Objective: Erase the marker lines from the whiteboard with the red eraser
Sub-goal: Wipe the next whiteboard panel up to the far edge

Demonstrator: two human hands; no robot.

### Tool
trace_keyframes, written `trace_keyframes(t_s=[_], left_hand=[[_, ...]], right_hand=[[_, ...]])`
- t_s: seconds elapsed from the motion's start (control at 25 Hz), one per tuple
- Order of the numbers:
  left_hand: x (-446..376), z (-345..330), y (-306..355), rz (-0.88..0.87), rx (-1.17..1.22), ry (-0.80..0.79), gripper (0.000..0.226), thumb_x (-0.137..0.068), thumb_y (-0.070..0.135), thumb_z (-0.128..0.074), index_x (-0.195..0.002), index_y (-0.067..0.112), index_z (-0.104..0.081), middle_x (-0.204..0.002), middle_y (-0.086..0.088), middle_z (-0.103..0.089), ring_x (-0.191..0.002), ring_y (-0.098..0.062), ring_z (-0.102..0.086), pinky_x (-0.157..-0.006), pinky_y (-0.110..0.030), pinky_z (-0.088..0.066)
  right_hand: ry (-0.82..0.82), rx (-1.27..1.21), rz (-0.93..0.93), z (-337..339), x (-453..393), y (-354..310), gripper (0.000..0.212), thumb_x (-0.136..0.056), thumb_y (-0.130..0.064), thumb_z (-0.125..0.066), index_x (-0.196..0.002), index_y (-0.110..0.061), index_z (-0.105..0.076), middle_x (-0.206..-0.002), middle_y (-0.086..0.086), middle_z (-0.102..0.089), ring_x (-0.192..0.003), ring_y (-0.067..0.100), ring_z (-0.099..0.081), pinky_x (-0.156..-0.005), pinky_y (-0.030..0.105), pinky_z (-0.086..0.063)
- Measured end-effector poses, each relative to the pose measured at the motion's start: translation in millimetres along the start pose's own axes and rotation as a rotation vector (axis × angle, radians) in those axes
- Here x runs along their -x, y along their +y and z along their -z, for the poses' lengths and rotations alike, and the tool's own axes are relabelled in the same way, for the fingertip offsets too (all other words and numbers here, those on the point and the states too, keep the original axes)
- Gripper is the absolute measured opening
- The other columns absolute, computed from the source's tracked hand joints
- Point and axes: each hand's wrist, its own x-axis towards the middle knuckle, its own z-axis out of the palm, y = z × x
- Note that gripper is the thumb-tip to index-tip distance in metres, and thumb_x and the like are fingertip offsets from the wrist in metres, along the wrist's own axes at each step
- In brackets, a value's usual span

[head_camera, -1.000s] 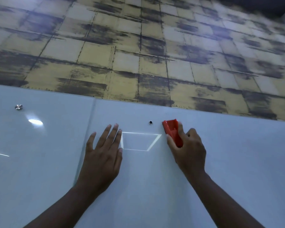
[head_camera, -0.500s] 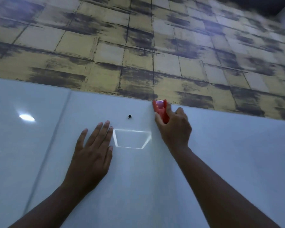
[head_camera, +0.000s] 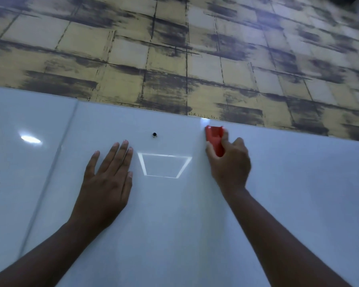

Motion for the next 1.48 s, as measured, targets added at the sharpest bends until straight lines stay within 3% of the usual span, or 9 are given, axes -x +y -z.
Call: trace_keyframes(t_s=[0.2,0.44,0.76,0.96,1.16,1.28,1.4,1.48], left_hand=[[0.3,1.8,6.0,0.062,0.05,-0.024,0.061,-0.109,0.03,-0.027,-0.162,0.001,-0.039,-0.171,-0.016,-0.033,-0.159,-0.032,-0.034,-0.128,-0.057,-0.021],[13.8,12.7,13.1,0.069,0.096,-0.082,0.064,-0.109,0.035,-0.028,-0.161,0.001,-0.04,-0.171,-0.017,-0.033,-0.159,-0.034,-0.034,-0.128,-0.058,-0.022],[49.9,26.1,20.2,0.05,0.1,-0.092,0.065,-0.107,0.035,-0.035,-0.163,0.002,-0.036,-0.174,-0.015,-0.027,-0.161,-0.031,-0.03,-0.129,-0.059,-0.022],[61.8,29.0,37.9,0.105,0.076,-0.12,0.068,-0.107,0.035,-0.033,-0.165,0.0,-0.03,-0.176,-0.016,-0.022,-0.163,-0.034,-0.023,-0.13,-0.062,-0.016],[77.4,29.0,73.1,0.23,0.047,-0.123,0.069,-0.107,0.035,-0.032,-0.167,0.001,-0.024,-0.177,-0.016,-0.017,-0.164,-0.034,-0.019,-0.131,-0.061,-0.012],[86.1,31.2,86.3,0.278,0.05,-0.127,0.068,-0.107,0.034,-0.031,-0.167,0.003,-0.023,-0.177,-0.016,-0.017,-0.164,-0.033,-0.017,-0.131,-0.058,-0.01],[94.5,30.9,105.4,0.326,0.019,-0.11,0.066,-0.108,0.032,-0.031,-0.166,0.001,-0.026,-0.176,-0.019,-0.02,-0.163,-0.035,-0.02,-0.13,-0.059,-0.01],[97.0,29.3,116.7,0.35,-0.001,-0.095,0.065,-0.109,0.03,-0.03,-0.165,-0.001,-0.027,-0.175,-0.02,-0.021,-0.162,-0.037,-0.021,-0.13,-0.059,-0.009]], right_hand=[[-0.111,-0.047,0.246,12.5,77.4,-50.1,0.069,-0.093,-0.057,-0.055,-0.151,-0.02,-0.048,-0.092,0.002,-0.049,-0.078,0.016,-0.051,-0.062,0.033,-0.054],[-0.13,0.002,0.289,31.3,108.3,-32.8,0.066,-0.093,-0.055,-0.057,-0.151,-0.024,-0.049,-0.089,0.001,-0.047,-0.077,0.019,-0.05,-0.061,0.036,-0.052],[0.022,0.064,-0.259,49.6,79.0,77.4,0.064,-0.094,-0.054,-0.059,-0.152,-0.029,-0.047,-0.09,0.005,-0.046,-0.082,0.027,-0.056,-0.071,0.037,-0.052],[0.062,0.041,-0.399,41.2,97.9,59.7,0.061,-0.093,-0.051,-0.061,-0.148,-0.026,-0.053,-0.092,0.009,-0.048,-0.086,0.034,-0.059,-0.072,0.039,-0.051],[-0.104,-0.076,0.167,57.7,192.1,-1.6,0.063,-0.09,-0.048,-0.059,-0.146,-0.019,-0.057,-0.083,0.007,-0.049,-0.074,0.029,-0.051,-0.065,0.04,-0.044],[-0.162,-0.109,0.439,71.4,208.1,15.4,0.06,-0.094,-0.051,-0.06,-0.145,-0.019,-0.058,-0.081,0.006,-0.051,-0.071,0.025,-0.049,-0.062,0.037,-0.038],[-0.145,-0.102,0.566,74.1,181.2,54.0,0.058,-0.094,-0.049,-0.061,-0.143,-0.017,-0.061,-0.079,0.008,-0.053,-0.069,0.03,-0.051,-0.061,0.039,-0.037],[-0.121,-0.065,0.537,70.0,144.6,81.1,0.059,-0.093,-0.048,-0.061,-0.144,-0.017,-0.059,-0.08,0.01,-0.053,-0.07,0.032,-0.052,-0.062,0.04,-0.038]])
